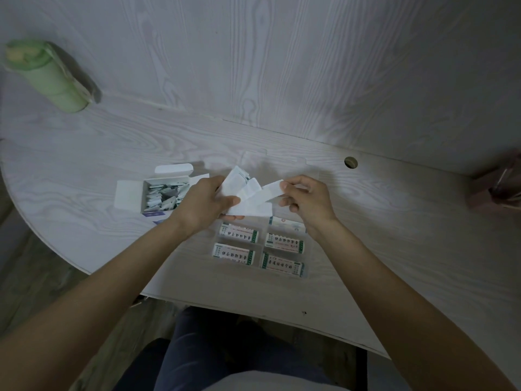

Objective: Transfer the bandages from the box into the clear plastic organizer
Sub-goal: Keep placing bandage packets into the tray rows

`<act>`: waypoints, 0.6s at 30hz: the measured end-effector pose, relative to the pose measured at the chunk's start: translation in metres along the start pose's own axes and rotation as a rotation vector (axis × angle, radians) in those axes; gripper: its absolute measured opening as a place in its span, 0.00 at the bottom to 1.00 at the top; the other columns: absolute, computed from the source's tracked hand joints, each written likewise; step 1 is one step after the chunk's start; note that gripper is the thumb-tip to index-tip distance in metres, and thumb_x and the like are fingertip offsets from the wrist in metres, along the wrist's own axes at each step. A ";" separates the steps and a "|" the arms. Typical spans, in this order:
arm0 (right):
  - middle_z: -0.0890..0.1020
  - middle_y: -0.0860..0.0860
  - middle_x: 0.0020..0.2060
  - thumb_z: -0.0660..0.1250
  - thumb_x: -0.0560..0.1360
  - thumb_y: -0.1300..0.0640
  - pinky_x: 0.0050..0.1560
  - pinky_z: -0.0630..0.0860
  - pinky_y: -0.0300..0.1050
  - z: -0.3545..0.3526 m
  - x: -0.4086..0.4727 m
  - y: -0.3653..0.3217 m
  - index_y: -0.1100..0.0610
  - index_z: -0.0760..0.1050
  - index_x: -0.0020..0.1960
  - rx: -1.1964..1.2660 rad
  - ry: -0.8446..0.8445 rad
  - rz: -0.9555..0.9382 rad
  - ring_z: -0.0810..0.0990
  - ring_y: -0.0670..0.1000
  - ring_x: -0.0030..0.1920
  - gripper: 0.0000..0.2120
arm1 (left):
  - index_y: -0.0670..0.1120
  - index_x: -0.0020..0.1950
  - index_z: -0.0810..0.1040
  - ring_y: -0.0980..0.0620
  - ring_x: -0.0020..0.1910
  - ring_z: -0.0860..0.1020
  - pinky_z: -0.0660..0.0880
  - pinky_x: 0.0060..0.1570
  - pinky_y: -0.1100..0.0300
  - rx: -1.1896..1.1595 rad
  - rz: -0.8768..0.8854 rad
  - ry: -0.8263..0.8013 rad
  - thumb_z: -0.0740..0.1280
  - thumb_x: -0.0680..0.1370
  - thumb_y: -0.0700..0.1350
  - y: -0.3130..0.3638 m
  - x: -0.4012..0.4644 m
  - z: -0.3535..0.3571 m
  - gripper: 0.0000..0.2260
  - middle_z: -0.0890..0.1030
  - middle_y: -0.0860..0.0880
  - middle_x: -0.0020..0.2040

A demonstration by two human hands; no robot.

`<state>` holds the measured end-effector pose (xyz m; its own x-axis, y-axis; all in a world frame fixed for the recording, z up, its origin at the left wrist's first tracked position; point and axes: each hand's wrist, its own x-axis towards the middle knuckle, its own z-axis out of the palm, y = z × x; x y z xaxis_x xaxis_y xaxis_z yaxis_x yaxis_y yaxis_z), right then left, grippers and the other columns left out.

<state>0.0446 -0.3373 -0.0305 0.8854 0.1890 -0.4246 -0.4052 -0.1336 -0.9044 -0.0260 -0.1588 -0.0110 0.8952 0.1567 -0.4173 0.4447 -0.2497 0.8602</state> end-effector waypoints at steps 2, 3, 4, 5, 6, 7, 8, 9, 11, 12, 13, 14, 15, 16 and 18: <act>0.81 0.54 0.31 0.68 0.74 0.68 0.29 0.71 0.33 0.001 0.000 0.001 0.60 0.77 0.42 0.050 -0.035 0.028 0.81 0.45 0.29 0.05 | 0.40 0.53 0.72 0.61 0.28 0.80 0.68 0.21 0.73 -0.002 -0.002 0.019 0.63 0.78 0.34 0.000 -0.001 -0.001 0.05 0.78 0.48 0.44; 0.82 0.54 0.32 0.68 0.74 0.69 0.31 0.74 0.33 0.002 -0.001 0.000 0.61 0.77 0.43 0.092 -0.054 0.044 0.83 0.46 0.31 0.05 | 0.40 0.52 0.72 0.62 0.26 0.79 0.66 0.20 0.74 0.004 -0.002 0.031 0.63 0.78 0.34 0.001 -0.002 -0.001 0.05 0.77 0.49 0.41; 0.82 0.54 0.33 0.68 0.73 0.69 0.33 0.76 0.33 0.002 -0.002 0.000 0.61 0.77 0.43 0.128 -0.069 0.055 0.83 0.47 0.33 0.05 | 0.39 0.52 0.72 0.63 0.25 0.78 0.66 0.20 0.74 0.014 0.000 0.043 0.63 0.78 0.34 0.000 -0.002 -0.002 0.04 0.76 0.49 0.41; 0.83 0.55 0.35 0.68 0.73 0.70 0.36 0.77 0.33 0.002 -0.002 0.000 0.61 0.77 0.44 0.160 -0.080 0.060 0.84 0.48 0.34 0.05 | 0.39 0.52 0.72 0.64 0.26 0.78 0.67 0.21 0.73 0.028 0.005 0.052 0.63 0.78 0.34 0.000 -0.002 -0.003 0.04 0.76 0.49 0.41; 0.83 0.56 0.36 0.67 0.73 0.70 0.38 0.78 0.34 0.002 -0.001 0.000 0.62 0.77 0.44 0.198 -0.085 0.064 0.84 0.49 0.35 0.05 | 0.38 0.53 0.73 0.64 0.27 0.78 0.68 0.22 0.73 0.041 0.010 0.065 0.64 0.78 0.34 -0.002 -0.001 -0.005 0.05 0.77 0.48 0.43; 0.83 0.57 0.37 0.67 0.73 0.70 0.41 0.79 0.35 0.002 -0.001 0.001 0.63 0.77 0.43 0.247 -0.091 0.070 0.85 0.50 0.37 0.04 | 0.38 0.54 0.73 0.65 0.27 0.78 0.69 0.23 0.73 0.056 0.012 0.079 0.64 0.78 0.35 -0.003 -0.001 -0.006 0.05 0.76 0.49 0.43; 0.82 0.57 0.38 0.67 0.74 0.70 0.43 0.80 0.36 0.002 0.001 0.001 0.64 0.77 0.43 0.302 -0.101 0.084 0.85 0.50 0.39 0.03 | 0.39 0.54 0.73 0.64 0.29 0.79 0.71 0.24 0.72 0.074 0.007 0.096 0.64 0.78 0.36 -0.004 0.000 -0.009 0.06 0.76 0.51 0.42; 0.82 0.58 0.40 0.66 0.75 0.67 0.45 0.80 0.36 0.001 0.002 0.001 0.65 0.77 0.43 0.351 -0.113 0.103 0.85 0.51 0.41 0.02 | 0.40 0.54 0.74 0.62 0.32 0.79 0.73 0.25 0.70 0.093 0.000 0.119 0.65 0.78 0.37 -0.006 0.000 -0.012 0.06 0.76 0.51 0.42; 0.83 0.57 0.40 0.66 0.77 0.62 0.46 0.79 0.36 0.001 0.003 0.002 0.65 0.77 0.43 0.371 -0.126 0.126 0.84 0.51 0.43 0.06 | 0.41 0.54 0.75 0.52 0.41 0.80 0.79 0.34 0.60 0.170 -0.010 0.150 0.66 0.77 0.40 -0.010 0.002 -0.018 0.06 0.78 0.48 0.44; 0.83 0.57 0.40 0.66 0.77 0.63 0.46 0.79 0.35 0.001 0.003 0.003 0.65 0.77 0.43 0.343 -0.126 0.119 0.84 0.51 0.43 0.06 | 0.41 0.51 0.75 0.48 0.42 0.79 0.79 0.35 0.58 0.224 -0.007 0.166 0.66 0.77 0.41 -0.012 0.003 -0.020 0.05 0.78 0.47 0.43; 0.83 0.56 0.40 0.66 0.76 0.65 0.46 0.79 0.35 0.001 0.004 0.004 0.65 0.77 0.43 0.301 -0.124 0.105 0.84 0.51 0.44 0.04 | 0.42 0.48 0.74 0.48 0.39 0.77 0.76 0.31 0.63 0.282 0.005 0.186 0.66 0.77 0.41 -0.012 0.002 -0.022 0.03 0.77 0.48 0.40; 0.83 0.56 0.40 0.67 0.74 0.68 0.47 0.79 0.35 0.002 0.004 0.006 0.65 0.77 0.43 0.258 -0.123 0.094 0.83 0.51 0.43 0.02 | 0.44 0.43 0.72 0.51 0.35 0.74 0.71 0.25 0.69 0.325 0.021 0.207 0.66 0.77 0.41 -0.012 0.001 -0.023 0.04 0.75 0.49 0.37; 0.82 0.55 0.40 0.68 0.73 0.69 0.48 0.79 0.36 0.003 0.005 0.008 0.63 0.77 0.43 0.208 -0.123 0.087 0.83 0.51 0.43 0.03 | 0.46 0.39 0.69 0.53 0.33 0.71 0.70 0.24 0.70 0.356 0.039 0.227 0.66 0.77 0.41 -0.012 0.000 -0.024 0.08 0.73 0.50 0.35; 0.82 0.54 0.41 0.69 0.72 0.70 0.49 0.79 0.37 0.004 0.006 0.011 0.62 0.78 0.44 0.151 -0.122 0.085 0.82 0.51 0.44 0.05 | 0.48 0.36 0.67 0.54 0.31 0.70 0.69 0.26 0.71 0.370 0.054 0.238 0.65 0.77 0.40 -0.011 -0.001 -0.024 0.12 0.72 0.51 0.34; 0.82 0.53 0.41 0.71 0.70 0.69 0.48 0.79 0.36 0.005 0.008 0.016 0.60 0.79 0.46 0.015 -0.103 0.080 0.82 0.50 0.44 0.07 | 0.50 0.34 0.65 0.53 0.30 0.70 0.69 0.27 0.72 0.392 0.067 0.258 0.65 0.77 0.40 -0.010 -0.003 -0.026 0.14 0.72 0.51 0.33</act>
<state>0.0435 -0.3328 -0.0485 0.8223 0.2771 -0.4970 -0.4780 -0.1377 -0.8675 -0.0342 -0.1321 -0.0110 0.9075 0.3476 -0.2357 0.4086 -0.6013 0.6866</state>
